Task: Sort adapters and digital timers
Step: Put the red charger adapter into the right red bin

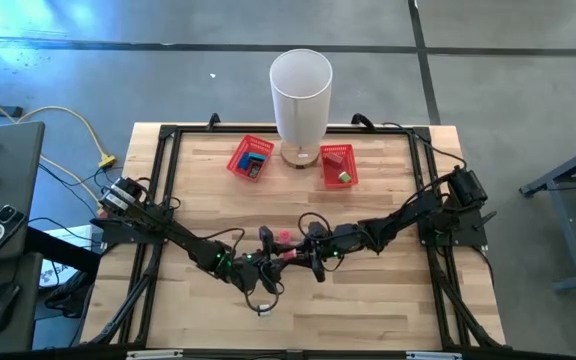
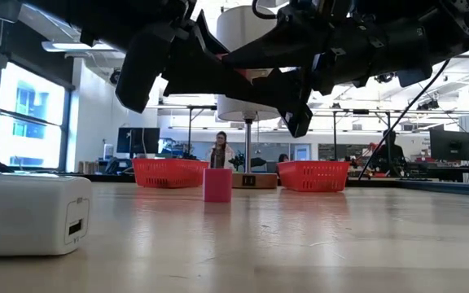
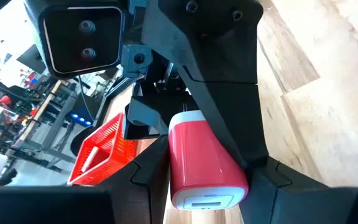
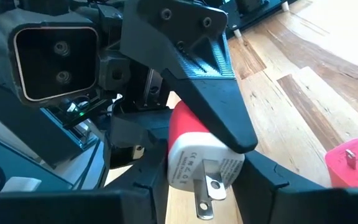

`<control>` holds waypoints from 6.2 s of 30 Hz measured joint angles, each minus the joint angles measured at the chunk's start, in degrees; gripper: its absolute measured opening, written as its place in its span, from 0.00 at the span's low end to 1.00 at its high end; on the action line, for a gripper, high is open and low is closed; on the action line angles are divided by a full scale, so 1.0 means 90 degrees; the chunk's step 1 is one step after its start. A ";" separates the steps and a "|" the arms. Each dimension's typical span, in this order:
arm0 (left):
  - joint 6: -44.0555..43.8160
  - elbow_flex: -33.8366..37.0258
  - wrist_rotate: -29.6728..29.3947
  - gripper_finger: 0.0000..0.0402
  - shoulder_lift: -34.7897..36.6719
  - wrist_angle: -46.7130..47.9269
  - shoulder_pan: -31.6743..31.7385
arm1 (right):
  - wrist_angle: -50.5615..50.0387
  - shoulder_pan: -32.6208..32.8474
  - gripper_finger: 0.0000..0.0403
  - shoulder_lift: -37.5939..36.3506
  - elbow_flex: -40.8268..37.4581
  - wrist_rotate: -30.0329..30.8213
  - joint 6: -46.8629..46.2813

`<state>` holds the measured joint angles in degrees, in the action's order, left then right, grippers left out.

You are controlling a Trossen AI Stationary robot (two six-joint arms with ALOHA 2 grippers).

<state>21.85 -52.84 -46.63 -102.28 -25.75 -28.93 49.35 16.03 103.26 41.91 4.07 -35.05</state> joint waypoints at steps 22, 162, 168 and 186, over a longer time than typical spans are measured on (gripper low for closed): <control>0.0809 0.0022 -0.2109 0.42 -0.0012 0.0350 -0.0493 | 0.0035 0.0106 0.31 -0.0012 0.0017 -0.0009 0.0207; -0.4233 0.0010 0.2528 0.30 0.0901 0.0875 0.0673 | -0.2670 0.0174 0.64 -0.1426 0.0005 0.0649 0.1682; -0.4022 0.0010 0.2552 0.30 0.0901 0.0851 0.0750 | -0.2854 0.0168 0.61 -0.1426 0.0005 0.0656 0.1684; -0.3939 0.0010 0.3397 0.31 0.0903 0.0599 0.1172 | -0.2896 0.0111 0.59 -0.1426 0.0005 0.0504 0.1696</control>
<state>-13.61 -52.75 -16.06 -94.15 -20.36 -18.38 23.29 17.03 90.43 41.95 8.60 -19.79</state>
